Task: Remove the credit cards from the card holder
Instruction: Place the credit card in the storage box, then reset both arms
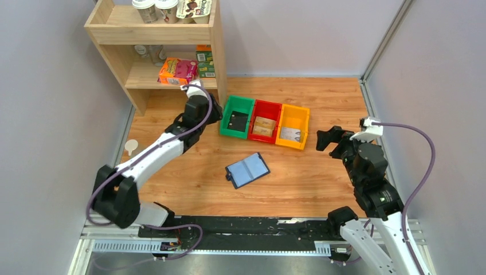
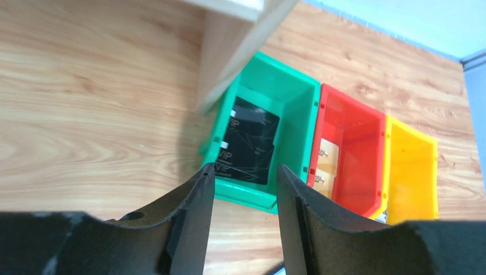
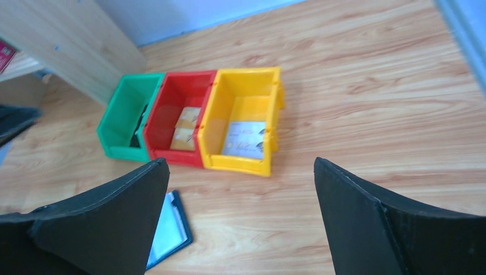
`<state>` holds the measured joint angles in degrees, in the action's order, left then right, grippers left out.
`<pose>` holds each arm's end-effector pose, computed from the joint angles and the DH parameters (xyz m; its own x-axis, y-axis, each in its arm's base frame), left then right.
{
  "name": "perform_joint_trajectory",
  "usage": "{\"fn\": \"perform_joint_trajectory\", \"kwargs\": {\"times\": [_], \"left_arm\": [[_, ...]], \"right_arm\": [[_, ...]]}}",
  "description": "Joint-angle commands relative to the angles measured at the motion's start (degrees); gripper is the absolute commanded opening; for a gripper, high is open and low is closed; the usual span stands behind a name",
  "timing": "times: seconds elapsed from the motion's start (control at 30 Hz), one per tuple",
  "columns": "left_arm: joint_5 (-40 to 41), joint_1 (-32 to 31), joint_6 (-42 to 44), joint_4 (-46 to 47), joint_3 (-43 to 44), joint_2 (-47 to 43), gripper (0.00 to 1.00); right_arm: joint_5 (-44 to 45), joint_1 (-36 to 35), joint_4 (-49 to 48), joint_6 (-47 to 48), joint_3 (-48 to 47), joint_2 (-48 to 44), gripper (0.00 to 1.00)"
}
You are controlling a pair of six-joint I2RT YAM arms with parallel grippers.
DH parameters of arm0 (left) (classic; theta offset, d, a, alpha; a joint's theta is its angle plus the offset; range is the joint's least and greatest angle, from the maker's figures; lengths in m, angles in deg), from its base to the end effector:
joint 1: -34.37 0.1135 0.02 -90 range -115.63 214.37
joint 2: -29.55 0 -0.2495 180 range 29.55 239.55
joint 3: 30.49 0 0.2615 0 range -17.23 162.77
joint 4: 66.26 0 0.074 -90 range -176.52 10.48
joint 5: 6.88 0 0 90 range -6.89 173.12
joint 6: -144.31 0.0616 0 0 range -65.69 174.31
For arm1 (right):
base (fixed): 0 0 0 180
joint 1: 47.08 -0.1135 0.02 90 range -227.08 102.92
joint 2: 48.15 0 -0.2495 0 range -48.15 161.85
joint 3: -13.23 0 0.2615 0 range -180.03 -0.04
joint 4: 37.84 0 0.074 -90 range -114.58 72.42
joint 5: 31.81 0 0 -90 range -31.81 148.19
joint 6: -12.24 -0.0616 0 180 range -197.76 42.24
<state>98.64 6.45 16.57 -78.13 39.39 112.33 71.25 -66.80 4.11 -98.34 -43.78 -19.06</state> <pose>0.3299 -0.1562 0.2468 -0.4375 -0.4356 -0.7867 -0.0396 0.8833 -0.4671 0.1582 0.0419 0.3248 -0.2566 0.2718 -0.9275 -0.0343 0.9565 0.2897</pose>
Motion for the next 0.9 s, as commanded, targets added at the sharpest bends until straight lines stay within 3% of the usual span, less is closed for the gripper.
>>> {"fn": "perform_joint_trajectory", "kwargs": {"times": [0.0, 0.2, 0.23, 0.3, 0.47, 0.87], "left_arm": [[10.81, 0.41, 8.37, -17.17, 2.27, -13.32, 0.53], [20.75, 0.33, 16.89, -30.63, -0.19, -32.73, 0.56], [21.29, 0.24, 17.51, -31.61, -0.89, -34.77, 0.66], [22.87, 0.24, 19.62, -33.64, -1.77, -41.63, 0.7], [25.25, 0.24, 23.14, -36.28, -3.44, -54.63, 0.72], [20.42, 0.32, 23.94, -38.21, -6.79, -63.09, 0.73]], "right_arm": [[12.58, 0.21, 4.0, 5.45, -5.29, -2.18, 1.0], [20.07, 0.21, 5.85, 10.38, -7.23, -6.57, 1.0], [20.86, 0.13, 5.68, 10.73, -6.97, -7.45, 1.0], [22.09, 0.21, 5.15, 11.17, -6.09, -9.3, 1.0], [23.5, 0.21, 2.43, 12.4, -2.32, -13.96, 1.0], [28.77, 0.21, 1.28, 10.82, 3.75, -17.74, 1.0]]}}
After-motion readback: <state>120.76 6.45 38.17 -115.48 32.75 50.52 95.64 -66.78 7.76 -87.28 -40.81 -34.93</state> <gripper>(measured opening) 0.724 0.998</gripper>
